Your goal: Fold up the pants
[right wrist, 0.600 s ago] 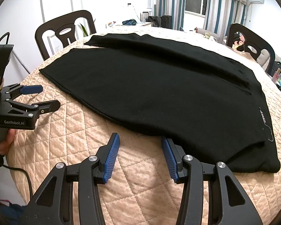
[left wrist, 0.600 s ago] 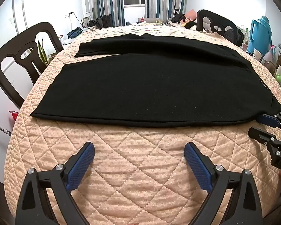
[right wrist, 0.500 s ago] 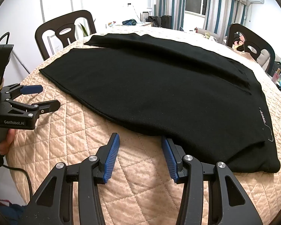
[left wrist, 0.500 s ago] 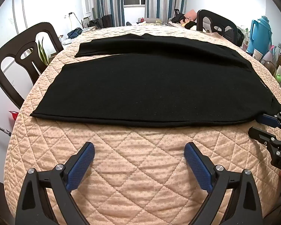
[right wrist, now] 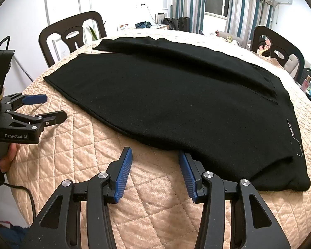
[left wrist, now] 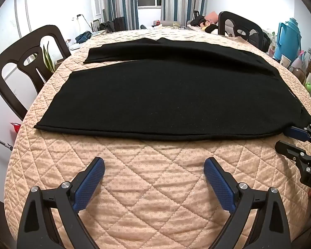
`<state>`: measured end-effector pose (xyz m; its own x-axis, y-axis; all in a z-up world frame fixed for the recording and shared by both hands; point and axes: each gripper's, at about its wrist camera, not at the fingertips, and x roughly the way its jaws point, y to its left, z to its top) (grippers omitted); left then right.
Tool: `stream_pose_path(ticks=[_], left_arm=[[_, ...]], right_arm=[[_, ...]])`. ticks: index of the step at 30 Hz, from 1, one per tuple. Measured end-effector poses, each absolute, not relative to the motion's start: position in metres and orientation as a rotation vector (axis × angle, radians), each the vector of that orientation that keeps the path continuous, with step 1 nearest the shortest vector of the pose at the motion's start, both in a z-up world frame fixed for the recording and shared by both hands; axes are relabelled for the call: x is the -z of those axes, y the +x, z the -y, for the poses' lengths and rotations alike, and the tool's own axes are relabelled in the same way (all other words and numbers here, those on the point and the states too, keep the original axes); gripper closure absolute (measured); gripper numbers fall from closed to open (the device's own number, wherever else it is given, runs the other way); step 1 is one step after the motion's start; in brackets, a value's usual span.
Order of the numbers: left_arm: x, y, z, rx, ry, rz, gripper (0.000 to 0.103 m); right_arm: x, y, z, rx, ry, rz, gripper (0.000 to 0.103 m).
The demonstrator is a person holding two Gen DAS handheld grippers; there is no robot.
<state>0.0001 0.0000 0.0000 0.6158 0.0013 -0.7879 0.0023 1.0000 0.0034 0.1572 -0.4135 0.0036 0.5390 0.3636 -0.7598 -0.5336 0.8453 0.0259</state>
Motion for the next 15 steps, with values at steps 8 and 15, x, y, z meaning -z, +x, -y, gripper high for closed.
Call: stream_pose_path(ticks=[8, 15], left_arm=[[-0.0001, 0.0003, -0.0001, 0.001, 0.004, -0.907, 0.004], [-0.0001, 0.0003, -0.0002, 0.001, 0.004, -0.906, 0.004]], right_arm=[[-0.0037, 0.1567, 0.4129, -0.537, -0.223, -0.846, 0.055], [-0.0037, 0.1568, 0.4135, -0.538, -0.220, -0.846, 0.055]])
